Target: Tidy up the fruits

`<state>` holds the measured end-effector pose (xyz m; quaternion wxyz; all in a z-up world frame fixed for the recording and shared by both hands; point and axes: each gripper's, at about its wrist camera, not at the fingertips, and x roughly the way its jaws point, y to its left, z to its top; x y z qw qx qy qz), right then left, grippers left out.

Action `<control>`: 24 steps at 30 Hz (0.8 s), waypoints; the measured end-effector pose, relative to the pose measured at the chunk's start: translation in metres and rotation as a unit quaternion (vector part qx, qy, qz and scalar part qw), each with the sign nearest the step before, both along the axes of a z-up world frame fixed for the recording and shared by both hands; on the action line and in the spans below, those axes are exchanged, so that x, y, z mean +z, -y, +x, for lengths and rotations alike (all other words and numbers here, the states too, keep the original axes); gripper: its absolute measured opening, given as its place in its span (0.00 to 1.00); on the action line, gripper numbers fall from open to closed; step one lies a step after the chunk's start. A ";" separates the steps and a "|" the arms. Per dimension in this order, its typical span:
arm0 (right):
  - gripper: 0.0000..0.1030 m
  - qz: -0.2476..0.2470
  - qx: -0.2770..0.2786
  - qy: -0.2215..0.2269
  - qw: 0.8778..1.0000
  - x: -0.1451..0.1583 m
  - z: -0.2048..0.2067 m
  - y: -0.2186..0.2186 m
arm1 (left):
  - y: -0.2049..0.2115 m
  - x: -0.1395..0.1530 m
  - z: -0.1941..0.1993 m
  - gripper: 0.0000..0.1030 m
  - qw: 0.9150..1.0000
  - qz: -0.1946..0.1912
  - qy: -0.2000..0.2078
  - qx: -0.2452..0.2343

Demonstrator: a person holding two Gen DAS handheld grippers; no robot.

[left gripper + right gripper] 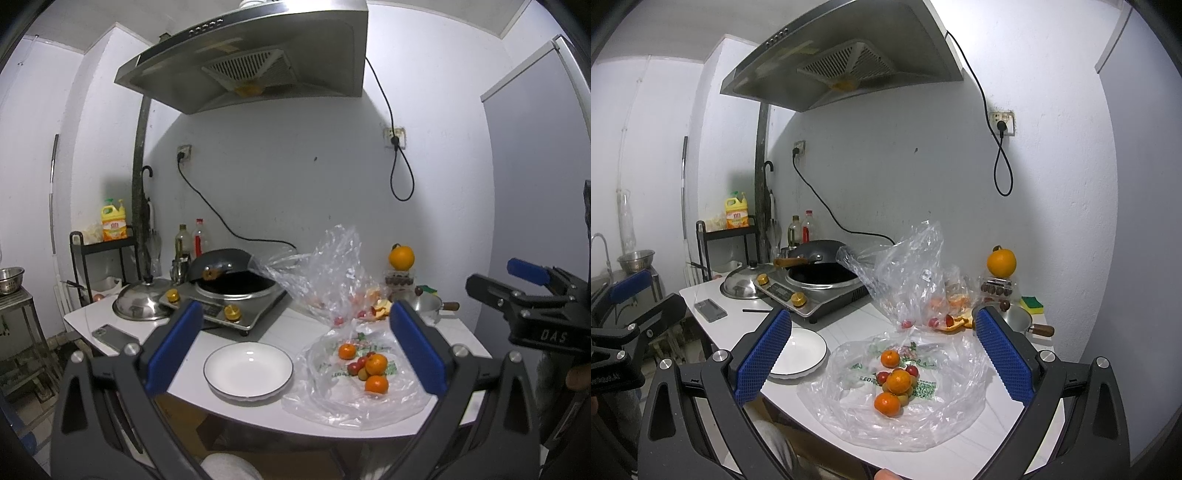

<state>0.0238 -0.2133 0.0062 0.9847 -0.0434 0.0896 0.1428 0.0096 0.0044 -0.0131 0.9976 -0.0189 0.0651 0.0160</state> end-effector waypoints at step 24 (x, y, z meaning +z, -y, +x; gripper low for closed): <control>0.99 -0.014 0.005 -0.061 0.998 -0.032 0.048 -0.002 | -0.003 -0.033 0.055 0.99 0.997 -0.011 -0.073 0.001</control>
